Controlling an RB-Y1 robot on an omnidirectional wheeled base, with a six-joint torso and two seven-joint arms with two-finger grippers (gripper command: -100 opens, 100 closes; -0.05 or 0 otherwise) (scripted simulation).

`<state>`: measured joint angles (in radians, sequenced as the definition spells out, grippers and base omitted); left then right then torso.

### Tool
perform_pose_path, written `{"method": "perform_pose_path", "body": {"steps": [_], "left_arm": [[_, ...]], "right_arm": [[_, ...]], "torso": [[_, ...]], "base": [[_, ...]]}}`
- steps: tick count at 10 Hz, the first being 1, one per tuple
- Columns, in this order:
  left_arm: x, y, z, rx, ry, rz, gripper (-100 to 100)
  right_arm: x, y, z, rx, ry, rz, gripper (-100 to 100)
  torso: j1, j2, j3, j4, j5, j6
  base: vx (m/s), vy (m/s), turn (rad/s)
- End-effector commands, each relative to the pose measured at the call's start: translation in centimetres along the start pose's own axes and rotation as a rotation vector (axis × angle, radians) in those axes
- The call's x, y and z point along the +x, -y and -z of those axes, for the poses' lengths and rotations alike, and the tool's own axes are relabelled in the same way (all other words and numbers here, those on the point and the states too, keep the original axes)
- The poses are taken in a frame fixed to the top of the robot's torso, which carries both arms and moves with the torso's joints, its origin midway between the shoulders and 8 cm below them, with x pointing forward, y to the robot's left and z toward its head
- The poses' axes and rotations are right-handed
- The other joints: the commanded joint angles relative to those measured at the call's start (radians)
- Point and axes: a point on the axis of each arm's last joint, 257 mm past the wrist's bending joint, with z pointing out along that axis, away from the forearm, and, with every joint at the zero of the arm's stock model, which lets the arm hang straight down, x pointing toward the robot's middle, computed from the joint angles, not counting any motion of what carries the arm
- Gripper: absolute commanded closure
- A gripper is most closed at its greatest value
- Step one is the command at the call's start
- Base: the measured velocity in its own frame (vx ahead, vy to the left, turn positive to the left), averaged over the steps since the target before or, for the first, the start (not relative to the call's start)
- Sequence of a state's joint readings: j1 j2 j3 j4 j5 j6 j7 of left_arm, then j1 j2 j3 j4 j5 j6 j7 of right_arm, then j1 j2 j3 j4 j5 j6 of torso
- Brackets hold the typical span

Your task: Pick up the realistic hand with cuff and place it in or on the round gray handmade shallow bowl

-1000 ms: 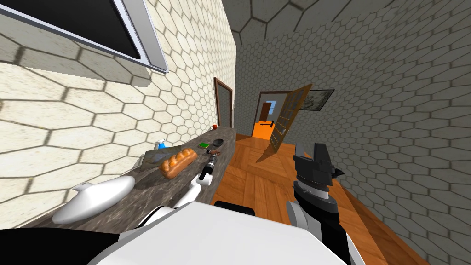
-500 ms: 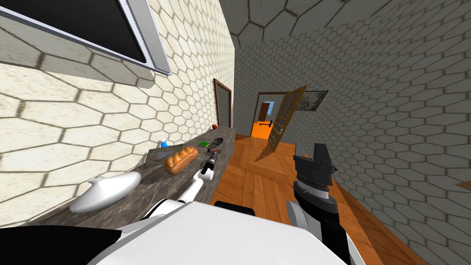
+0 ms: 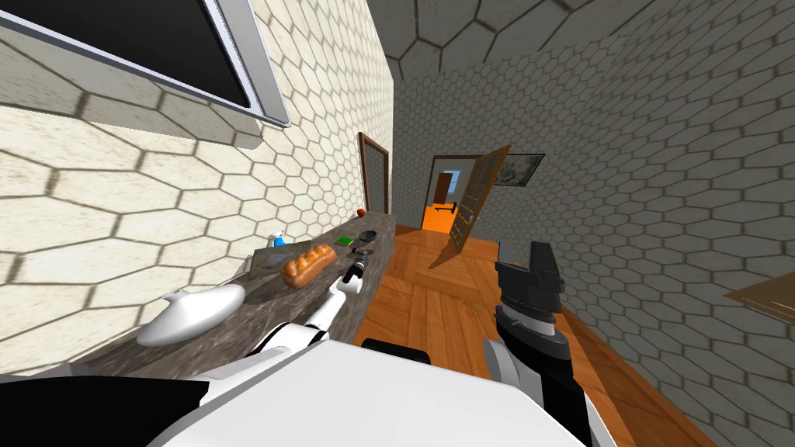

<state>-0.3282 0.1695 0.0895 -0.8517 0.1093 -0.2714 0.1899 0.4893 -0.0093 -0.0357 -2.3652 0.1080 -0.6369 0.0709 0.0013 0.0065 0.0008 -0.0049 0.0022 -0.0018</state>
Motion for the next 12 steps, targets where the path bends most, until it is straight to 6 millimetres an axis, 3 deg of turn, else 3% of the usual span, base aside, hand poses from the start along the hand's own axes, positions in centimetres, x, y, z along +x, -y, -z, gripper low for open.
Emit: {"method": "perform_pose_path", "body": {"steps": [1,2,3,4,6,7,9,10,12], "left_arm": [[-0.1,-0.6,-0.1,-0.029,0.005,0.0,100],[0.3,1.2,-1.5,-0.023,0.005,0.007,100],[0.1,0.3,-1.4,-0.06,0.012,0.007,100],[0.5,2.3,-2.8,-0.047,0.009,0.012,100],[0.3,1.1,-2.7,-0.095,0.018,0.012,100],[0.7,3.2,-3.9,-0.08,0.015,0.016,100],[0.4,1.8,-3.8,-0.135,0.025,0.016,100],[0.9,4.0,-4.9,-0.121,0.02,0.019,100],[0.7,2.7,-4.7,-0.171,0.029,0.019,100]], "right_arm": [[0.0,0.0,0.0,0.0,0.0,0.0,0],[0.0,0.0,0.0,0.0,0.0,0.0,0],[0.0,0.0,0.0,0.0,0.0,0.0,0],[0.0,0.0,0.0,0.0,0.0,0.0,0],[0.0,0.0,0.0,0.0,0.0,0.0,0],[0.0,0.0,0.0,0.0,0.0,0.0,0],[0.0,0.0,0.0,0.0,0.0,0.0,0],[0.0,0.0,0.0,0.0,0.0,0.0,0],[0.0,0.0,0.0,0.0,0.0,0.0,0]], "torso": [[0.0,0.0,0.0,0.0,0.0,0.0],[0.0,-0.002,-0.001,-0.001,0.0,-0.001],[-0.001,-0.002,0.0,0.001,-0.001,0.001],[-0.001,-0.001,-0.001,0.0,0.0,0.0],[-0.001,0.001,0.001,0.001,-0.001,0.0],[-0.001,-0.001,0.0,0.0,-0.001,-0.001],[-0.002,-0.001,0.0,0.001,-0.002,0.0],[-0.001,-0.002,-0.001,0.0,-0.001,-0.001],[-0.002,-0.002,0.0,0.001,-0.002,0.0]], "base": [[-0.037,-0.001,-0.012],[-0.063,-0.012,-0.059],[-0.066,-0.007,-0.058],[-0.091,-0.006,-0.073],[-0.059,0.001,-0.021],[-0.062,-0.003,-0.058],[-0.034,0.0,-0.027],[-0.031,-0.003,-0.044],[-0.026,0.005,-0.033]]}}
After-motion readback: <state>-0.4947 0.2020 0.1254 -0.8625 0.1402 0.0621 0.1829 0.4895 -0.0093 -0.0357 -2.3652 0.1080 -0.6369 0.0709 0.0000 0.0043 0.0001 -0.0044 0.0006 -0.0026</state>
